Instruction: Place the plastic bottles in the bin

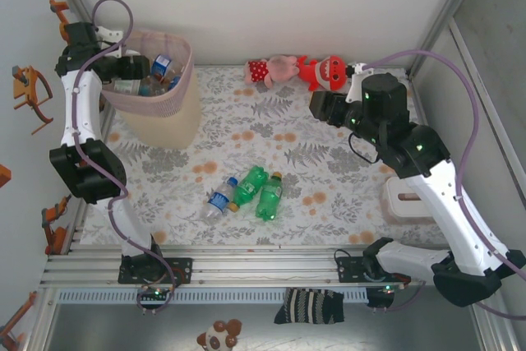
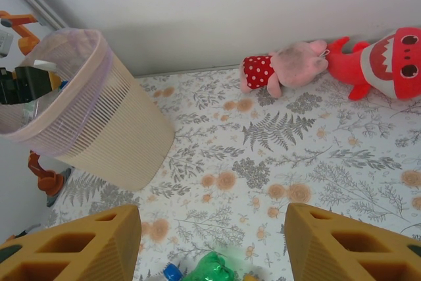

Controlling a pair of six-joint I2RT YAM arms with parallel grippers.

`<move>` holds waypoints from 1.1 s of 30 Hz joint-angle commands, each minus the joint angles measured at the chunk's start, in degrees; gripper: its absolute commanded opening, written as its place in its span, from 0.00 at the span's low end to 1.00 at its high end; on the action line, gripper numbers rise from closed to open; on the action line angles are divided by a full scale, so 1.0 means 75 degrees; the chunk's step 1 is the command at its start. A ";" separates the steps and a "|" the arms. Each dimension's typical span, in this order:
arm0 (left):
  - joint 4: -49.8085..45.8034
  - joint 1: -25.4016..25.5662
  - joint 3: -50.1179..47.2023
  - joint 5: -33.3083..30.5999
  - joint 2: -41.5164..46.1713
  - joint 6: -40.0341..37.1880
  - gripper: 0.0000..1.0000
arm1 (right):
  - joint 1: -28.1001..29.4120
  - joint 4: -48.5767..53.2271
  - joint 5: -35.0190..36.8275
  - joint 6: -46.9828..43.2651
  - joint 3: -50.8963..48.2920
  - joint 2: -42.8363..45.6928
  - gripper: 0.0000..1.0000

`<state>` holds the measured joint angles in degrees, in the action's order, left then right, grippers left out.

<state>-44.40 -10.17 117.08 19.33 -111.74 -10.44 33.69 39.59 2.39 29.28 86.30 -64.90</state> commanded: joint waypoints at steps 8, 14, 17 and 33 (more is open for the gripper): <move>0.0095 -0.0050 0.0317 0.0455 0.0932 0.0547 0.87 | 0.0019 -0.0134 0.0138 -0.0130 -0.0182 0.0386 0.59; -0.0181 0.0031 0.0327 0.0228 0.1060 0.0618 0.63 | 0.0019 -0.0135 0.0173 -0.0169 -0.0280 0.0456 0.59; -0.0585 0.0024 0.0385 -0.0261 0.0934 0.0607 0.50 | 0.0018 -0.0137 0.0184 -0.0189 -0.0324 0.0495 0.59; -0.0531 -0.0061 -0.1044 -0.0429 0.0301 0.0590 0.35 | 0.0014 -0.0136 0.0220 -0.0108 -0.0509 0.0736 0.59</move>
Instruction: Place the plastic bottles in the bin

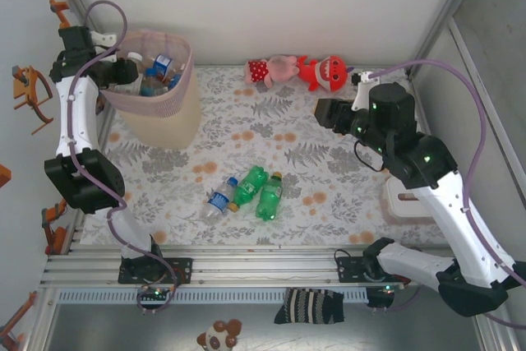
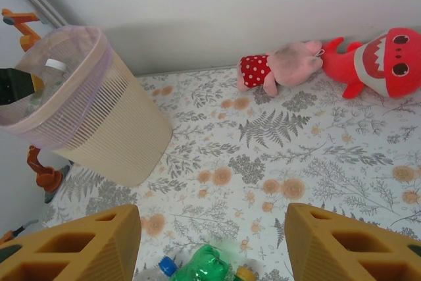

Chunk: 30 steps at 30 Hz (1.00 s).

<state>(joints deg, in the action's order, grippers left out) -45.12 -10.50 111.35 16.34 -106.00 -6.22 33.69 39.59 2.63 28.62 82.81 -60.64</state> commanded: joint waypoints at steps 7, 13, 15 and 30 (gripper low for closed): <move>-0.0456 -0.0082 0.0072 0.0064 -0.0318 0.0199 0.36 | 0.0019 -0.0138 0.0143 0.0021 -0.0005 0.0200 0.59; -0.1069 -0.0110 0.1171 -0.0402 -0.0379 0.0310 0.37 | 0.0019 -0.0141 0.0103 0.0054 -0.0006 0.0254 0.59; -0.1238 -0.0112 0.1482 -0.0400 -0.0356 0.0364 0.38 | 0.0019 -0.0135 0.0106 0.0090 -0.0032 0.0304 0.59; -0.0973 0.0615 0.0369 0.1085 0.1777 0.0468 0.43 | 0.0019 -0.0018 0.0118 0.0116 -0.0142 0.0509 0.59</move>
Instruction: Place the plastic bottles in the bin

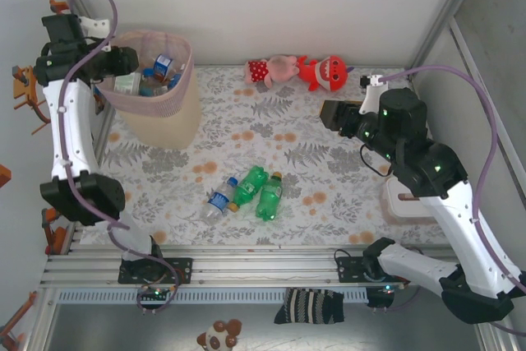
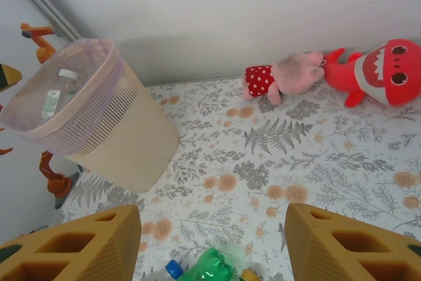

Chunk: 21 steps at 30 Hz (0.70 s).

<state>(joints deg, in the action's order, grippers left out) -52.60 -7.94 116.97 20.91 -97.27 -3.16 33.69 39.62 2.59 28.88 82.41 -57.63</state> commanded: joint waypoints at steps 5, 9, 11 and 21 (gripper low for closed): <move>0.0369 0.1092 -0.1777 0.0409 0.1724 0.0169 0.46 | 0.0019 0.0071 0.0147 0.0013 -0.0140 0.0088 0.59; 0.0552 0.1924 -0.2845 0.0137 0.2555 0.0361 0.48 | 0.0019 0.0165 0.0082 -0.0064 -0.0125 0.0037 0.59; 0.0587 0.2427 -0.3347 -0.0206 0.2929 0.0480 0.48 | 0.0019 0.0161 0.0025 -0.0078 -0.0159 0.0046 0.59; 0.0650 0.4820 -0.5705 -0.1494 0.3978 0.1349 0.52 | 0.0020 0.0269 -0.0116 -0.0078 -0.0329 0.0066 0.59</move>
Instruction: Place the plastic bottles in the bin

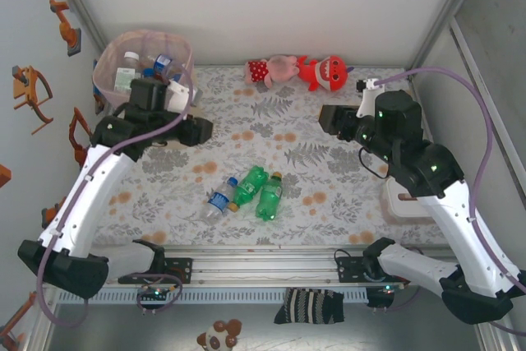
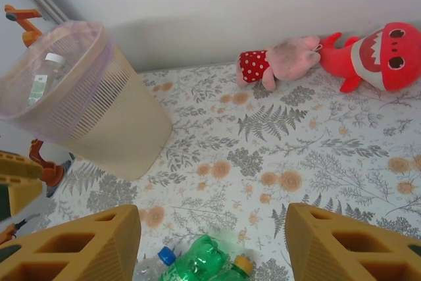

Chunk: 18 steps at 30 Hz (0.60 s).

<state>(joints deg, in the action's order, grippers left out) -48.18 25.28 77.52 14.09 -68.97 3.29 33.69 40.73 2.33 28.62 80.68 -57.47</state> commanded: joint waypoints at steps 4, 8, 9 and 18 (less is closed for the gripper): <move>0.0177 0.1170 -0.1362 -0.1072 0.0316 0.0997 0.57 | 0.0019 0.0108 -0.0132 0.0033 -0.0288 0.0109 0.59; 0.0306 0.1813 -0.2205 -0.1505 0.0304 0.1507 0.61 | 0.0018 0.0110 -0.0180 0.0106 -0.0465 0.0180 0.59; 0.0319 0.1907 -0.2373 -0.1606 0.0302 0.1612 0.63 | 0.0017 0.0112 -0.0192 0.0104 -0.0491 0.0186 0.59; 0.0887 0.2377 -0.3885 -0.2020 0.0092 0.2318 0.79 | 0.0019 0.0094 -0.0403 0.0257 -0.0598 0.0052 0.59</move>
<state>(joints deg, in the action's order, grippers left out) -43.92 42.74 50.22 0.69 -67.79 17.52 33.69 41.60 0.36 29.43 76.71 -57.19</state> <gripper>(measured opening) 0.776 0.591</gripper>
